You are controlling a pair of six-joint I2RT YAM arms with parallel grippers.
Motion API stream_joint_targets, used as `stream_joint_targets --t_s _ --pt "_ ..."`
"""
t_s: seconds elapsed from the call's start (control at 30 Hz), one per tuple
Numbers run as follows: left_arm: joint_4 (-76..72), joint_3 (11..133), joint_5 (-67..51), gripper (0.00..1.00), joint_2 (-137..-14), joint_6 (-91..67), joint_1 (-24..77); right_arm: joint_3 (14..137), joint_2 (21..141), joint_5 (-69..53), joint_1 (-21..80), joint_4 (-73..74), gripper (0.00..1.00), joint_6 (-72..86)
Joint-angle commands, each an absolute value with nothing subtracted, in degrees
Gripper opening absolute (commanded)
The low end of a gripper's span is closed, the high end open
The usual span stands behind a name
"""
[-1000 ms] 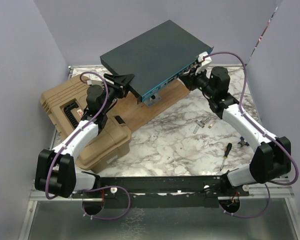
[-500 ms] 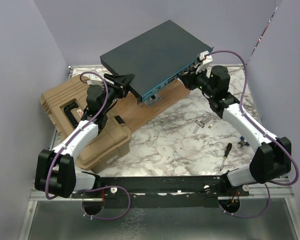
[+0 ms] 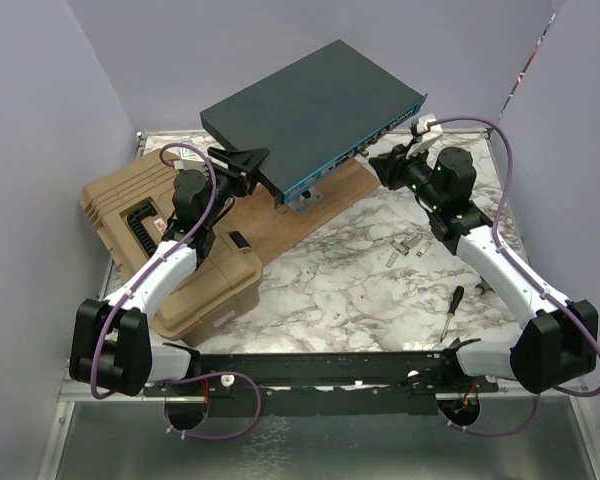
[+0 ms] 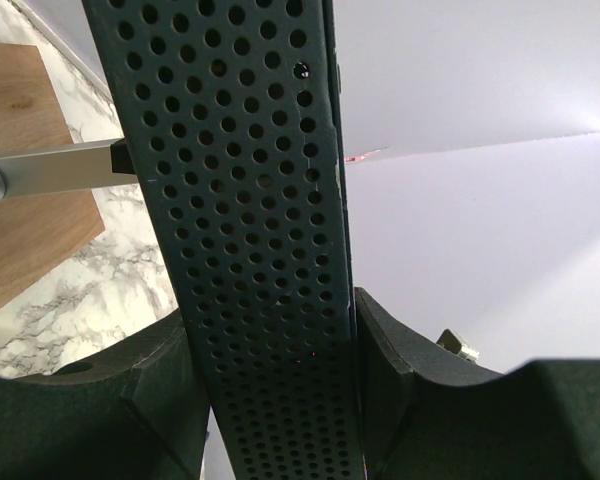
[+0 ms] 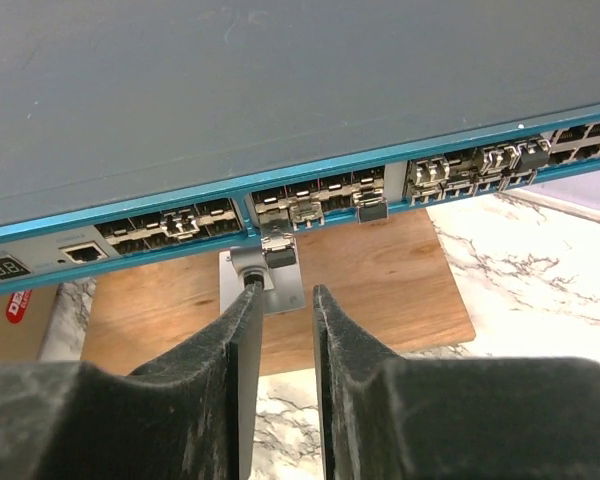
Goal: Insert the plug into the switch port
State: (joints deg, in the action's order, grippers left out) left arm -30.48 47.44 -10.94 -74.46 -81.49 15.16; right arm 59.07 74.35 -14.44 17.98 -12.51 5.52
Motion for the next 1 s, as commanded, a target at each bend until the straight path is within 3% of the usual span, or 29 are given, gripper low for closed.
stream_joint_targets --t_s 0.0,0.13,0.27,0.97 --pt "-29.88 47.37 -10.0 0.18 -72.69 -78.05 15.57 58.34 74.96 -14.66 17.66 -13.9 0.23 5.29" --pt "-29.88 47.37 -9.99 0.18 -72.62 -78.05 15.56 59.24 75.82 -15.18 17.67 -13.93 0.08 5.27" --pt "-29.88 47.33 -9.95 0.18 -72.51 -78.05 15.56 60.12 76.77 -15.76 17.64 -14.23 0.01 5.1" --pt "-29.88 47.65 -9.83 0.18 -72.9 -77.87 15.56 62.54 79.93 -18.46 17.67 -17.02 0.01 5.54"
